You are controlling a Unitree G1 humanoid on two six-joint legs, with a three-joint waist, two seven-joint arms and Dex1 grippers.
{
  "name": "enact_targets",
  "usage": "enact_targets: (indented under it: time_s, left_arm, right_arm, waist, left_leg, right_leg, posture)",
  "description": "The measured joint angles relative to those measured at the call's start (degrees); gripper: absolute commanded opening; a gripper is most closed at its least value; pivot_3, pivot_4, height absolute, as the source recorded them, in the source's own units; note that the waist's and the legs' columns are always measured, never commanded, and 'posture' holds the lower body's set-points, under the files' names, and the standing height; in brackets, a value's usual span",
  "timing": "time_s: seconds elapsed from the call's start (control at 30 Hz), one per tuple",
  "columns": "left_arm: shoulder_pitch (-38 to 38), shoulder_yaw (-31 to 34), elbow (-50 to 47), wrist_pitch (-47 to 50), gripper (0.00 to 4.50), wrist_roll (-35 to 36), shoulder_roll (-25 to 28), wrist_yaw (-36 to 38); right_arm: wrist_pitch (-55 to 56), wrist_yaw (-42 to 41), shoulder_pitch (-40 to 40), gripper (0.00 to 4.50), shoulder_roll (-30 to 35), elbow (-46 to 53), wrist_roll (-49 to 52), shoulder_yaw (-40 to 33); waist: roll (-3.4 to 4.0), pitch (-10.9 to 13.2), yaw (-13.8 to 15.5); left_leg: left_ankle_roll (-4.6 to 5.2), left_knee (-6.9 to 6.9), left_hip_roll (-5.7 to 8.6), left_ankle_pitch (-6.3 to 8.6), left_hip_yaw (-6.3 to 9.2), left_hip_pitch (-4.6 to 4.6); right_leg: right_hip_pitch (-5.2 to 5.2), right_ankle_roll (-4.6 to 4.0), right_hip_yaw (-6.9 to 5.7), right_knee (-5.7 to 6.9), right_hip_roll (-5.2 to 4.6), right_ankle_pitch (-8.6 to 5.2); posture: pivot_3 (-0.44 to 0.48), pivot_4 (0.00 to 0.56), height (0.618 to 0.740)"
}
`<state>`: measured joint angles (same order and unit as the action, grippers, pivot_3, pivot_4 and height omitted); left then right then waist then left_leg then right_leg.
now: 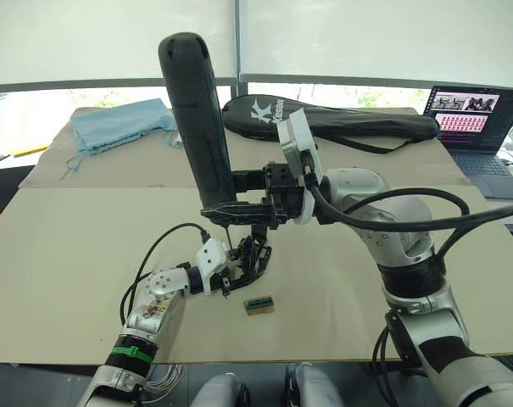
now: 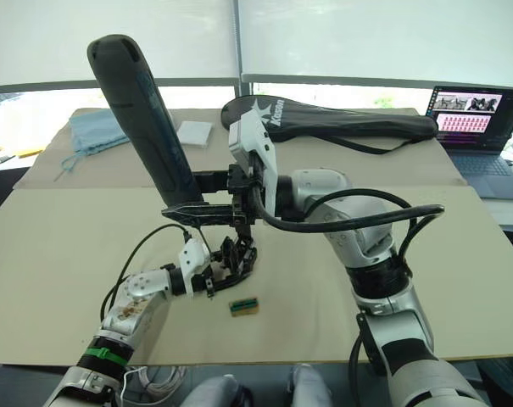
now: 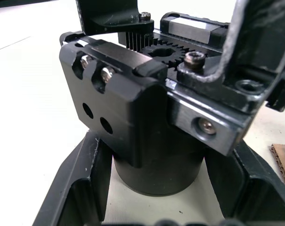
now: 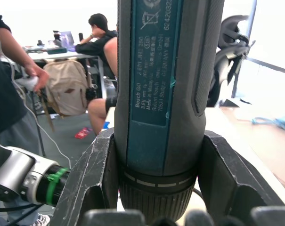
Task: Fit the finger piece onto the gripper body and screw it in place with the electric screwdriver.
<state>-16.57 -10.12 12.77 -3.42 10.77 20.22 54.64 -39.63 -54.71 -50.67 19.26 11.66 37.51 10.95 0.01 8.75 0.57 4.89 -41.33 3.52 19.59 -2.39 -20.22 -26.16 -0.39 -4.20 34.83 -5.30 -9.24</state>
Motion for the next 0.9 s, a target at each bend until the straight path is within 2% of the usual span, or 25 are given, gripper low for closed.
enact_targets:
  time_s: [0.9]
  left_arm:
    - [0.05,-0.08,-1.07,1.23,2.31,0.0,-0.11,-0.18]
  right_arm:
    - [-4.31,-0.18,-1.17,1.92,0.01,-1.02,-2.6,2.05]
  waist:
    - [0.0,0.0,0.0]
  left_leg:
    - [-0.04,-0.02,0.03,-0.02,0.0,0.0]
  right_leg:
    - [0.02,0.0,-0.07,-0.01,0.01,0.0]
  posture:
    - [0.0,0.15,0.74]
